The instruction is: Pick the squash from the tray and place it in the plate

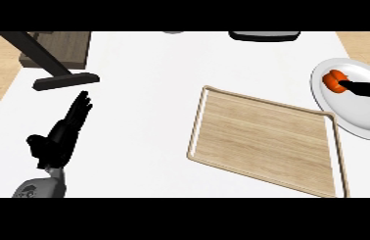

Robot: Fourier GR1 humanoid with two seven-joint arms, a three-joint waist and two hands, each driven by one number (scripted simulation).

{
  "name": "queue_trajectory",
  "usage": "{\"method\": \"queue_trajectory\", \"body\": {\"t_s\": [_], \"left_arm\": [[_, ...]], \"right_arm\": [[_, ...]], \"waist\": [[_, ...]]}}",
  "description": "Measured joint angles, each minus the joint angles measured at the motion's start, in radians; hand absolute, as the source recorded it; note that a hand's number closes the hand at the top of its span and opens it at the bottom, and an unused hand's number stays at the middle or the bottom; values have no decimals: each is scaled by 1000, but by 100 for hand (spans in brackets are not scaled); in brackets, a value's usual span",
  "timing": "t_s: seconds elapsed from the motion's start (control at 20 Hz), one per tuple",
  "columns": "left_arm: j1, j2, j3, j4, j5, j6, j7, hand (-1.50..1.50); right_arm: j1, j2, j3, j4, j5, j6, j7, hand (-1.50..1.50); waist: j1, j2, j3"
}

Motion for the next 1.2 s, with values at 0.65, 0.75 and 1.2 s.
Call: {"method": "queue_trajectory", "body": {"t_s": [0.65, 0.75, 1.2], "left_arm": [[24, 1, 8, -18, -1, -3, 3, 0], [18, 0, 8, -19, -2, -3, 7, 0], [6, 1, 12, -9, -3, -12, 6, 0]], "right_arm": [[171, -157, -305, 91, -349, 303, -273, -150], [224, -190, -327, 124, -371, 367, -331, -150], [380, -295, -337, 242, -382, 566, -542, -150]], "waist": [[-15, -2, 1], [-15, -1, 1], [-7, 2, 4]]}}
